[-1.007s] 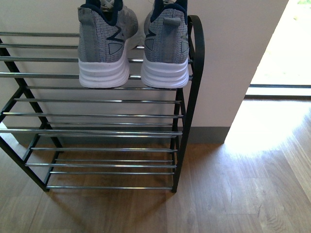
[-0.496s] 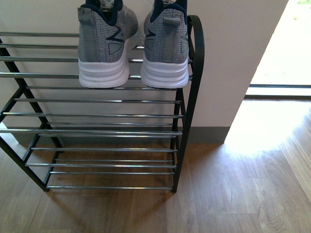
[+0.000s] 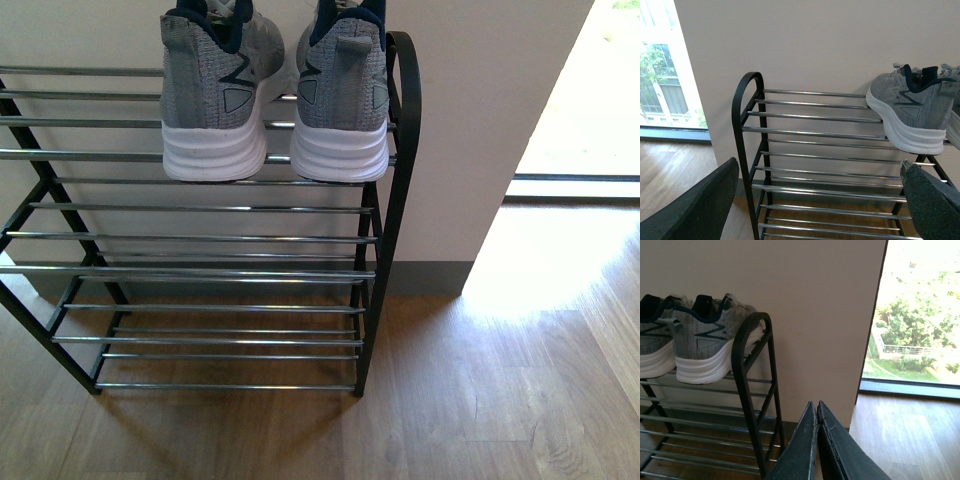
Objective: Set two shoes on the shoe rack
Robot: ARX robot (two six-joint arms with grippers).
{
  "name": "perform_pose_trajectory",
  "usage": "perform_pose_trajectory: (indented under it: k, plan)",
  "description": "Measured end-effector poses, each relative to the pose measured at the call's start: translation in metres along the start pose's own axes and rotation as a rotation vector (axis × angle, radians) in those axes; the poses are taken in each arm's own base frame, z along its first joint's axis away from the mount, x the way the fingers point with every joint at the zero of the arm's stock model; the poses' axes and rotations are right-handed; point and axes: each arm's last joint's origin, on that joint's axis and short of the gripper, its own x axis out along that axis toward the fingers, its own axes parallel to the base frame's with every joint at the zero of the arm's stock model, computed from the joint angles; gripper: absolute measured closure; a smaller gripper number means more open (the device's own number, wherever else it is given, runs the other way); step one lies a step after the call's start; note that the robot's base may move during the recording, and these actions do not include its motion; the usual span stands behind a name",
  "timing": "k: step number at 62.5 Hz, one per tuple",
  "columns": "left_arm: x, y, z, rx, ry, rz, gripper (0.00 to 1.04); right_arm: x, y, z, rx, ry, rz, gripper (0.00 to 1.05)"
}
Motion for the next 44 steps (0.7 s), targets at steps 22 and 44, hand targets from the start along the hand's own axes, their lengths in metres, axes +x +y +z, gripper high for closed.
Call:
perform_pose_trajectory:
  k: [22,44]
  plan:
    - [0.000,0.000,0.000,0.000,0.000,0.000,0.09,-0.011,0.000,0.001,0.000,-0.005,0.001,1.03]
    - [0.000,0.000,0.000,0.000,0.000,0.000,0.09,-0.023,0.000,-0.003,0.000,0.025,0.001,1.03]
